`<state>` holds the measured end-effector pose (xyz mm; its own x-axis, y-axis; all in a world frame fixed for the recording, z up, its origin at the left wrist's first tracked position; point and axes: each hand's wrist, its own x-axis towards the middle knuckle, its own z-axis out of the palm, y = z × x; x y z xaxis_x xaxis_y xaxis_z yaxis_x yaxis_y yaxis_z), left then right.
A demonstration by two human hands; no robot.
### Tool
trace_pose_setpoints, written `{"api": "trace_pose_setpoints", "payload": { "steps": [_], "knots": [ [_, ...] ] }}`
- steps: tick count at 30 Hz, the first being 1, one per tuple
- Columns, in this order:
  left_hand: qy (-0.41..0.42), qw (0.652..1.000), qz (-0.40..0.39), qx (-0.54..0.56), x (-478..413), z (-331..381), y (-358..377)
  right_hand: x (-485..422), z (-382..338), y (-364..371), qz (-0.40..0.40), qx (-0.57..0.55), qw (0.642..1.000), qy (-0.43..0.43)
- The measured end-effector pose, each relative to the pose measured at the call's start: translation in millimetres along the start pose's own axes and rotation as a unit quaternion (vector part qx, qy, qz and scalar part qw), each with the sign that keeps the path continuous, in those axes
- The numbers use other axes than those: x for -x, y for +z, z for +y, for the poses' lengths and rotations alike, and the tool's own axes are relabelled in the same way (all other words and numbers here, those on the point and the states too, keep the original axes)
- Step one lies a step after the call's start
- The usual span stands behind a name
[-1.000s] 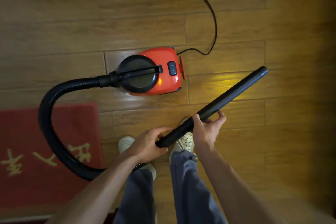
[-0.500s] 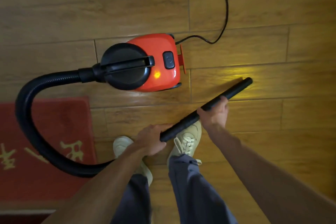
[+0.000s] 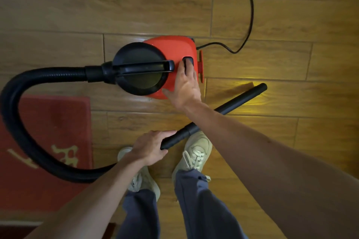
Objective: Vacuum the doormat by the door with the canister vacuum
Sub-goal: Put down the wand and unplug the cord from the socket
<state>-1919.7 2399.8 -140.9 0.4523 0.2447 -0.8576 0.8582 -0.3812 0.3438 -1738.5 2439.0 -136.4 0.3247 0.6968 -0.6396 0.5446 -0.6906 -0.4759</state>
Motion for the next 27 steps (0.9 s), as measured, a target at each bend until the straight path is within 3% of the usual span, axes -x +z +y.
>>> {"api": "trace_pose_setpoints", "payload": {
  "steps": [5,10,14,16,18,22,27],
  "knots": [
    [0.022,0.999,0.035,0.013,-1.2,-11.5,-0.9,-4.3,-8.5,8.6,-0.017,0.082,0.996,0.015],
    [0.037,0.999,0.025,0.025,5.0,-15.3,-5.4,-7.3,-17.2,1.8,-0.012,0.017,0.998,0.054],
    [0.058,0.998,0.019,0.008,10.6,-18.1,-8.5,1.5,2.7,-5.3,0.087,-0.115,0.988,0.064],
    [0.061,0.998,0.014,-0.005,10.4,-20.7,-8.5,15.4,23.2,-0.9,0.151,-0.125,0.976,0.096],
    [0.062,0.998,0.014,-0.011,9.7,-23.7,-5.4,33.2,50.0,13.8,0.182,-0.143,0.948,0.221],
    [0.052,0.998,0.02,-0.012,7.3,-28.4,8.5,56.3,92.4,44.4,0.117,-0.211,0.845,0.477],
    [0.015,0.999,0.018,-0.025,1.9,-38.9,24.0,52.5,124.2,62.6,0.134,-0.404,0.714,0.556]
  ]
}}
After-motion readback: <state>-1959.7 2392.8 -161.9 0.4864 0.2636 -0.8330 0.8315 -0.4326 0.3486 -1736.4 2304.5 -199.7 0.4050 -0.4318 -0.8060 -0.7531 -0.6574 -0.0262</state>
